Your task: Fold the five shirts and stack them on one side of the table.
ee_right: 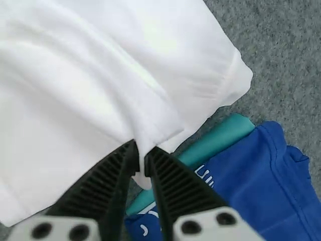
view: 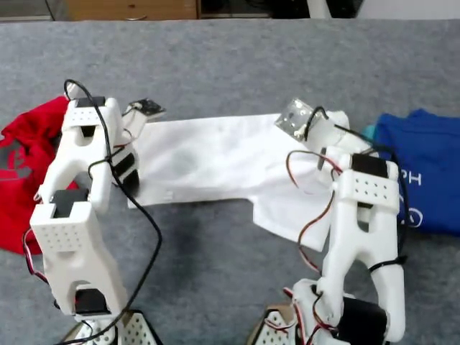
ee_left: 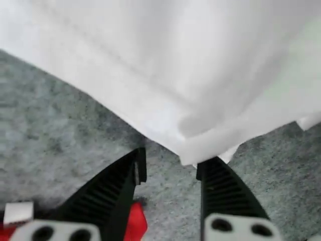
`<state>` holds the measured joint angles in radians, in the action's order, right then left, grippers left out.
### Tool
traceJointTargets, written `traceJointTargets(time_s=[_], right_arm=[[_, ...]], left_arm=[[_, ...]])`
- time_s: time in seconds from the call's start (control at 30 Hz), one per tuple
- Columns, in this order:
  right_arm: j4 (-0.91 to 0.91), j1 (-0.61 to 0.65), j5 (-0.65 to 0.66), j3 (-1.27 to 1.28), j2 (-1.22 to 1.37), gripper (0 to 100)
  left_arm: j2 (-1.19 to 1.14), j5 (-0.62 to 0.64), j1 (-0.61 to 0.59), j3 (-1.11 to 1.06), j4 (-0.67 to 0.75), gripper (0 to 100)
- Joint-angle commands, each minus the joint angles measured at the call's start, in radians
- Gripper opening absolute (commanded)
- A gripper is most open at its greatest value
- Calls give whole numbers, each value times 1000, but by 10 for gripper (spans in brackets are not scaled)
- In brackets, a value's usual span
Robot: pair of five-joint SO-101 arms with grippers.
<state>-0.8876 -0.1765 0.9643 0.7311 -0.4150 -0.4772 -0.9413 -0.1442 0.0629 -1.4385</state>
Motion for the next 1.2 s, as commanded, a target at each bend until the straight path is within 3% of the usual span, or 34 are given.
traceJointTargets(time_s=[0.0, 0.2, 0.3, 0.43, 0.6, 0.83, 1.03, 1.17], right_arm=[[0, 2, 9, -2, -31, 2], [-5, 1, 9, -2, -31, 2], [-5, -12, 9, -2, -31, 2], [-6, -16, 9, -1, -31, 2], [-6, -12, 9, 4, -31, 2], [-6, -7, 9, 4, -31, 2], [-6, -15, 9, 4, -31, 2], [-6, -15, 9, 5, -30, 2]], left_arm=[[13, -6, -3, 31, -29, 192], [16, -20, -2, 51, -107, 192], [31, -80, -8, 137, -209, 192], [68, -54, 3, 282, -305, 192], [93, 31, 3, 413, -301, 192], [-54, 299, 69, 350, -169, 191], [-114, 298, 112, 336, -276, 112], [-188, 232, 100, 328, -282, 99]])
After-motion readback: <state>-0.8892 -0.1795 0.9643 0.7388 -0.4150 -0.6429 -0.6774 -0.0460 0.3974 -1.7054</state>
